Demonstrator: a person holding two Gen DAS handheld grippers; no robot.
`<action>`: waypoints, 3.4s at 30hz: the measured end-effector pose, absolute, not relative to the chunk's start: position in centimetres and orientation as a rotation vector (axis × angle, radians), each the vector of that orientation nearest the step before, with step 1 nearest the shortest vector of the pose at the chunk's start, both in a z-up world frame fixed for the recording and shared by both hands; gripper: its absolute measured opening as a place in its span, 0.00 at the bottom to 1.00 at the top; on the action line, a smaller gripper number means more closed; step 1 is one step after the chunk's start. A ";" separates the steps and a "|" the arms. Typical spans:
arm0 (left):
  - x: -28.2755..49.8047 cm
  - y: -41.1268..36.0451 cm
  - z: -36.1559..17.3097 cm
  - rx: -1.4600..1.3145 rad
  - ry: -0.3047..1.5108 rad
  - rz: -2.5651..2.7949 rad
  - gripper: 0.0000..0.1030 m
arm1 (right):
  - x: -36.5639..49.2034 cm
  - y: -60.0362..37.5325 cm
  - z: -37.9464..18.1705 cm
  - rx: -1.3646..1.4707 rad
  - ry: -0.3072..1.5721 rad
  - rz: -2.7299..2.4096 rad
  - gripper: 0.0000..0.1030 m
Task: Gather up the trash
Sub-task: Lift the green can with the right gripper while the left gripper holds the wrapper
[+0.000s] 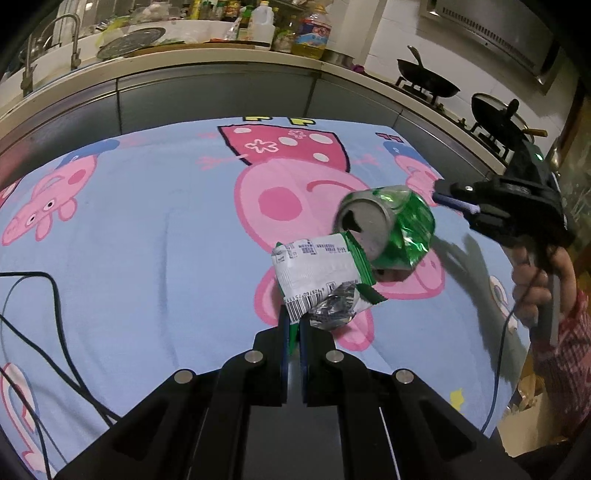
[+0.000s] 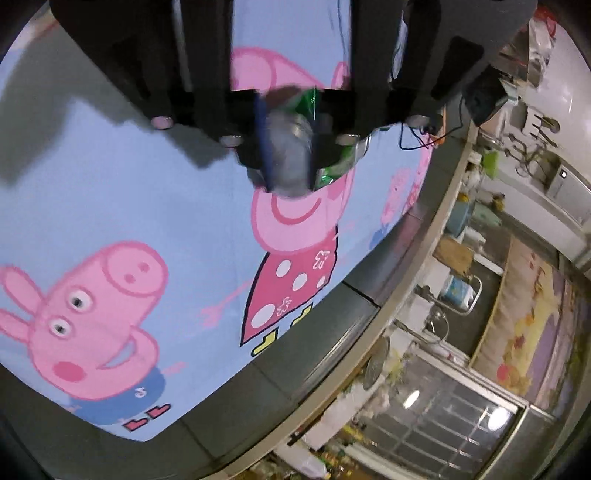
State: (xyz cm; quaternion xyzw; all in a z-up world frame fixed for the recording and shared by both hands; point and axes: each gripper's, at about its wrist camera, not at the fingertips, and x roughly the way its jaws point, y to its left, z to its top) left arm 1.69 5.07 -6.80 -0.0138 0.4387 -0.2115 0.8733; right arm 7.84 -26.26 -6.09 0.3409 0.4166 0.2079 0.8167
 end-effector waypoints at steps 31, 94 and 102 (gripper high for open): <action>1.5 6.5 -6.9 -0.044 0.899 -0.376 0.05 | 5.8 -20.8 -11.7 0.995 0.891 0.355 0.25; 4.0 7.8 -7.6 -0.116 0.949 -0.274 0.34 | 4.1 -21.3 -12.0 1.045 0.907 0.393 0.31; 3.1 8.7 -5.6 -0.073 0.866 -0.297 0.82 | 3.9 -21.6 -12.3 1.061 0.912 0.415 0.29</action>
